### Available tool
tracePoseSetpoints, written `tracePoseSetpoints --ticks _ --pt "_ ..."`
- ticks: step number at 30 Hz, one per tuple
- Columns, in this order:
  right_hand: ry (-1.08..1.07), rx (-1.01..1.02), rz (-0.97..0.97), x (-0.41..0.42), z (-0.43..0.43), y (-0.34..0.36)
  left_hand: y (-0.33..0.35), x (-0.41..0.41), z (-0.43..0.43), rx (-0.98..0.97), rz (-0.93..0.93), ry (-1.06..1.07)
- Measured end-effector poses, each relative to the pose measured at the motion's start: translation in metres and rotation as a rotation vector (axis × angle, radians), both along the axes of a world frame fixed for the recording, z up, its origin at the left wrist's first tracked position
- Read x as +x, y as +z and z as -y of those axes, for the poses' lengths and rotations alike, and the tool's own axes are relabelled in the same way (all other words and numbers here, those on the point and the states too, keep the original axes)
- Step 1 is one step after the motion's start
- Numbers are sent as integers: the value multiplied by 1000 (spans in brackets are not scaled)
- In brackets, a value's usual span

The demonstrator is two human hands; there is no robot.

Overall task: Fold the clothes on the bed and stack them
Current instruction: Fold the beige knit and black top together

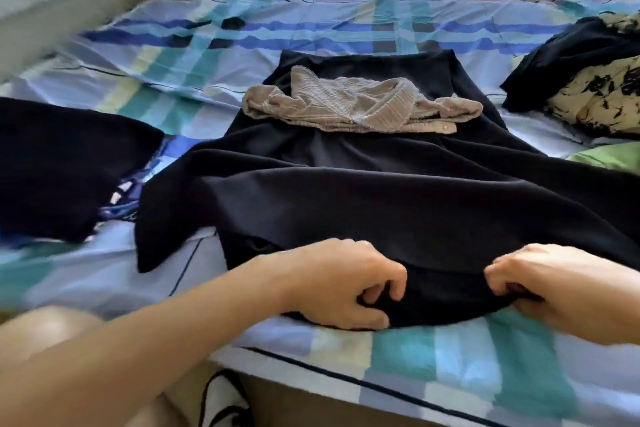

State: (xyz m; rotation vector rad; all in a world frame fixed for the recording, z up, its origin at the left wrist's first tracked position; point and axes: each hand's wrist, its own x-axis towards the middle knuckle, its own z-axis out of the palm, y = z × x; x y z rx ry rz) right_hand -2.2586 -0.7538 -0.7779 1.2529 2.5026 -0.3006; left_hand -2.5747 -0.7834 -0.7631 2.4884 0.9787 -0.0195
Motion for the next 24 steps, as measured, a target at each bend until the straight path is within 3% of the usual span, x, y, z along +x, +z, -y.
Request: tracePoseSetpoints --ticks 2,5,7,10,16,20,22,24 --pt "-82 35 3 19 -11 -14 11 -26 -8 71 -61 110" --pt "-64 115 1 39 -19 -46 23 -90 -23 106 -366 422" --pt "-59 79 -41 22 -13 -47 21 -133 -27 73 -577 606" --pt "-40 12 -137 -41 9 -16 1 -174 -27 69 -719 741" --pt "286 175 -232 -131 31 -13 -27 -206 -32 212 -459 871" --pt "302 299 -297 -156 19 -23 -26 -214 -35 191 -326 740" --pt "238 261 -402 -160 16 -19 -14 -223 -33 150 -207 712" --pt "144 212 -527 -158 9 -11 6 -235 -29 134 -202 758"
